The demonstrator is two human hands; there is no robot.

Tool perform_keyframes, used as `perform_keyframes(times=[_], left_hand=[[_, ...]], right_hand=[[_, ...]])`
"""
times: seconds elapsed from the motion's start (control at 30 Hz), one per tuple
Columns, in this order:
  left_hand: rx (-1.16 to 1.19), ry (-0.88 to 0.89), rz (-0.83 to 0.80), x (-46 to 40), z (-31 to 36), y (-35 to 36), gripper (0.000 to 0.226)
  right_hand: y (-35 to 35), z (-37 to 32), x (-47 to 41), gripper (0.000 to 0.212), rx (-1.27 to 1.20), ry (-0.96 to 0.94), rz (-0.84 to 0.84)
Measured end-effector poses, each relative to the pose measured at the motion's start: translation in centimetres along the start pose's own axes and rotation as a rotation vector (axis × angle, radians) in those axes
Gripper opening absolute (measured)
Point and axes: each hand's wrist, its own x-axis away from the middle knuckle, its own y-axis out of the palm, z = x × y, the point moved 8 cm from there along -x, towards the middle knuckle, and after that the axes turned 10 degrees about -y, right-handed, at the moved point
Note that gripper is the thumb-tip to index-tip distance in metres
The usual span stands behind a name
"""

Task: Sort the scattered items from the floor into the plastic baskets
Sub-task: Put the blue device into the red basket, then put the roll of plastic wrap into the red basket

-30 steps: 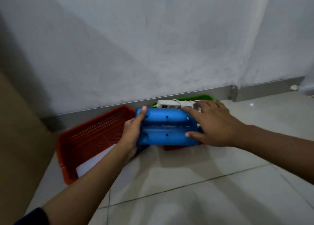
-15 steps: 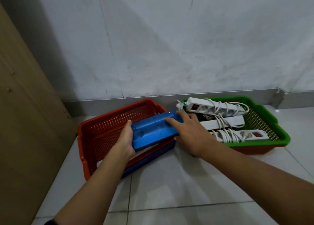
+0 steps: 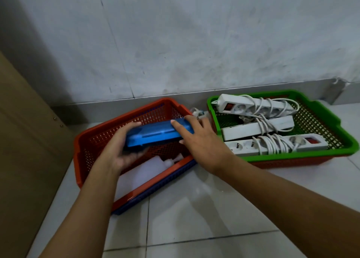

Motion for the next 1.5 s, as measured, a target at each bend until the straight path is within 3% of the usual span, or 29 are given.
perform_keyframes(times=[0.13, 0.3, 0.37, 0.47, 0.63, 0.83, 0.97, 1.27, 1.5], left_hand=[[-0.228, 0.039, 0.198, 0.0, 0.1, -3.6, 0.020], [-0.860, 0.005, 0.563, 1.1, 1.4, -9.7, 0.057], [-1.173, 0.061, 0.659, 1.1, 1.8, -9.8, 0.057], [-1.377, 0.295, 0.561, 1.3, 1.3, -6.6, 0.051], [-1.521, 0.331, 0.513, 2.2, -0.2, -5.0, 0.076], [-1.472, 0.433, 0.533, 4.0, -0.7, -4.0, 0.066], [-1.448, 0.452, 0.450, 5.2, -0.6, 0.5, 0.068], [-1.720, 0.918, -0.068, 16.1, -4.3, 27.4, 0.054], [-1.942, 1.351, -0.355, 28.4, -15.8, 47.3, 0.062]], right_hand=[[0.8, -2.7, -1.4, 0.068, -0.006, -0.066, -0.023], [4.8, -5.6, -1.9, 0.059, -0.193, -0.101, -0.144], [5.8, -6.3, -2.3, 0.063, -0.250, -0.097, -0.166], [5.6, -7.2, -2.7, 0.067, -0.315, -0.115, -0.187], [5.1, -7.7, -1.4, 0.059, -0.389, -0.065, -0.262], [2.6, -5.8, 1.5, 0.054, -0.256, -0.069, -0.292], [-1.7, -3.4, 4.2, 0.053, -0.116, -0.092, -0.293], [-15.4, 7.8, 19.6, 0.052, 0.243, 0.034, -0.343], [-22.4, 17.7, 42.1, 0.052, 0.173, 0.519, -0.284]])
